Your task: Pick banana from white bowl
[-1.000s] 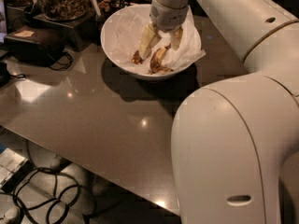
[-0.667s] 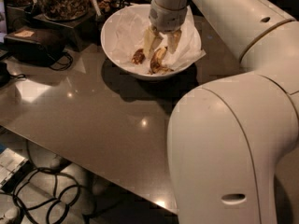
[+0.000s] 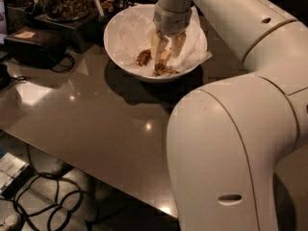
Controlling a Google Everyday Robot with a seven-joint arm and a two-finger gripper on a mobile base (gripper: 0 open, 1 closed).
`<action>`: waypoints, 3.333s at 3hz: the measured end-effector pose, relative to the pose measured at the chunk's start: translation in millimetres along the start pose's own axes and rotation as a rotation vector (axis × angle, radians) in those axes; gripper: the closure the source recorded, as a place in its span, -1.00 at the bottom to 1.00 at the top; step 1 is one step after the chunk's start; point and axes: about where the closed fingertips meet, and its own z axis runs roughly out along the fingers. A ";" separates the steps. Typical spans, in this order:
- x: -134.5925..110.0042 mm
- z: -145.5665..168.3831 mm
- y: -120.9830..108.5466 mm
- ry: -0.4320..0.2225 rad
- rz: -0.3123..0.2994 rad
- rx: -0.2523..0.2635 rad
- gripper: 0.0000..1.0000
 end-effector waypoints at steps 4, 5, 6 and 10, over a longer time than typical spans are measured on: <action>-2.6 19.5 -2.7 0.041 0.027 0.000 -0.02; -4.7 25.6 0.2 0.053 0.025 -0.006 0.00; -6.2 32.3 1.7 0.065 0.025 -0.011 0.04; -8.0 40.0 4.3 0.073 -0.014 -0.009 0.89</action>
Offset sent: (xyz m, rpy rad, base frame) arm -0.0104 -0.0147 -0.0073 -0.0476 0.0864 -0.0302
